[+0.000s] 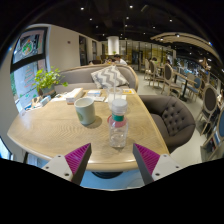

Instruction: Pour water

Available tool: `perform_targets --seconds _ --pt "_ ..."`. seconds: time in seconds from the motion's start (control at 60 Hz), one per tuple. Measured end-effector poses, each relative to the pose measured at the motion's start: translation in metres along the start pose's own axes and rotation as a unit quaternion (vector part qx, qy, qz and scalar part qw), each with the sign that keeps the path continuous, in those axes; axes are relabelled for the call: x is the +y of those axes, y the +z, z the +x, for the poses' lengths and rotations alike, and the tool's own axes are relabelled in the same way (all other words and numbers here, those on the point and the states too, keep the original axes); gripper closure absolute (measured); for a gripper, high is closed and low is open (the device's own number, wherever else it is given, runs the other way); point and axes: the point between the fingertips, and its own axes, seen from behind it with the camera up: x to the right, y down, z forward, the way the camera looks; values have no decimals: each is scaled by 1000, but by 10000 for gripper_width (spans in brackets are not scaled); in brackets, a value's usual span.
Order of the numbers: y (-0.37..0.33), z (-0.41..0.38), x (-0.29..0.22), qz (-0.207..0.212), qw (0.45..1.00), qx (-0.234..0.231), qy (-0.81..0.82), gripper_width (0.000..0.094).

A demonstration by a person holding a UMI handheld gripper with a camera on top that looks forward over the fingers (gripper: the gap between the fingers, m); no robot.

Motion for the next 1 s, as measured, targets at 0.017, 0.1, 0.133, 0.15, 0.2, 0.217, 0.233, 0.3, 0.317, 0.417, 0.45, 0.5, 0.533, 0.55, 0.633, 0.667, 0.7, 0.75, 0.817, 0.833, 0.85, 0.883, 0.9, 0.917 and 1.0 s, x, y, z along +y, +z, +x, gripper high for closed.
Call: perform_targets --seconds 0.017,0.1,0.133,0.15,0.2,0.217,0.233,0.3,0.317,0.417,0.45,0.5,0.533,0.55,0.633,0.667,0.7,0.75,0.817,0.833,0.85,0.883,0.9,0.917,1.0 --pt "6 3 -2 4 1000 0 1 81" --pt "34 17 -16 28 1000 2 7 80" --pt "45 21 -20 35 999 4 7 79" --pt "51 22 -22 37 999 5 7 79" --pt "64 23 -29 45 999 4 6 80" --pt "69 23 -31 47 999 3 6 82" --pt "74 23 -33 50 999 3 6 86" --pt "92 23 -35 53 999 -2 3 126" --pt "95 22 -36 54 999 -5 3 150" --pt "111 17 -39 64 998 -7 -8 381" --pt "112 17 -41 70 997 -3 -13 433" --pt "114 16 -44 75 997 0 -17 446" --pt "116 16 -44 77 997 -1 -16 461" --pt "116 16 -44 77 997 -1 -15 463" --pt "116 15 -44 79 997 3 -23 498" --pt "116 13 -44 78 997 4 -28 512" --pt "114 12 -43 74 997 6 -31 512" --pt "112 11 -44 70 997 8 -34 512" --pt "112 13 -49 68 996 22 -44 512" --pt "111 14 -51 67 996 26 -47 512" --pt "109 14 -53 68 996 30 -51 512" --pt "109 15 -60 71 995 41 -60 512" --pt "108 16 -63 71 994 47 -67 513" --pt "106 17 -66 71 993 54 -74 513" --pt "99 29 -89 72 986 95 -118 513"
